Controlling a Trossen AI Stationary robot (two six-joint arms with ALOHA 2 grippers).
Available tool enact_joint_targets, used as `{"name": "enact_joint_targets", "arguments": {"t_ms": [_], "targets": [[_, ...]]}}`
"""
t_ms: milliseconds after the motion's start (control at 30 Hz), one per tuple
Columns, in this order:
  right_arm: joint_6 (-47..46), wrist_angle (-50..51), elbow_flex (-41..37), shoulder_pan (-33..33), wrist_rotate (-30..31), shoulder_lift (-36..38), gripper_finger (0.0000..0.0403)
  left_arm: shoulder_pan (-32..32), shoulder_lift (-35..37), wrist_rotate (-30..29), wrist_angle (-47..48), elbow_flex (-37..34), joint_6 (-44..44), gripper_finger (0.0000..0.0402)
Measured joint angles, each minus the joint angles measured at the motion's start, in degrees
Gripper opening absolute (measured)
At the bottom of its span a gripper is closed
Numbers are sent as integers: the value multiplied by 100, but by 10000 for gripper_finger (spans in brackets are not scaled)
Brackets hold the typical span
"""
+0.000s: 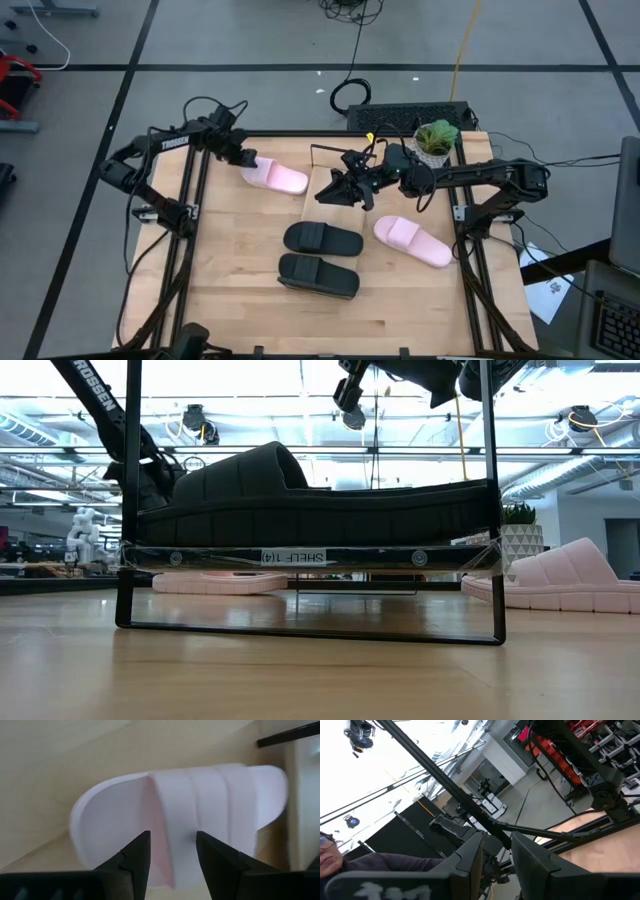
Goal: Pick and place slides into the shelf
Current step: Put the left pink slide on the shelf
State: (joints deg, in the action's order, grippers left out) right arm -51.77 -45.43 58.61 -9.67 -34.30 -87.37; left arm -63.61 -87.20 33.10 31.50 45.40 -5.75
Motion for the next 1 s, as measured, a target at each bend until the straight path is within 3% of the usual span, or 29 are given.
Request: {"name": "enact_joint_targets", "arguments": {"t_ms": [400,567,1000], "targets": [[0,-2,0,0,47,0,93,-3,4,554,-655,-621,-337,154],[37,2,0,-11,173,0,93,4,2,1164,-747,-650,-384,150],[17,26,0,-11,160,0,93,0,2,1353,-986,-646,-480,12]]}}
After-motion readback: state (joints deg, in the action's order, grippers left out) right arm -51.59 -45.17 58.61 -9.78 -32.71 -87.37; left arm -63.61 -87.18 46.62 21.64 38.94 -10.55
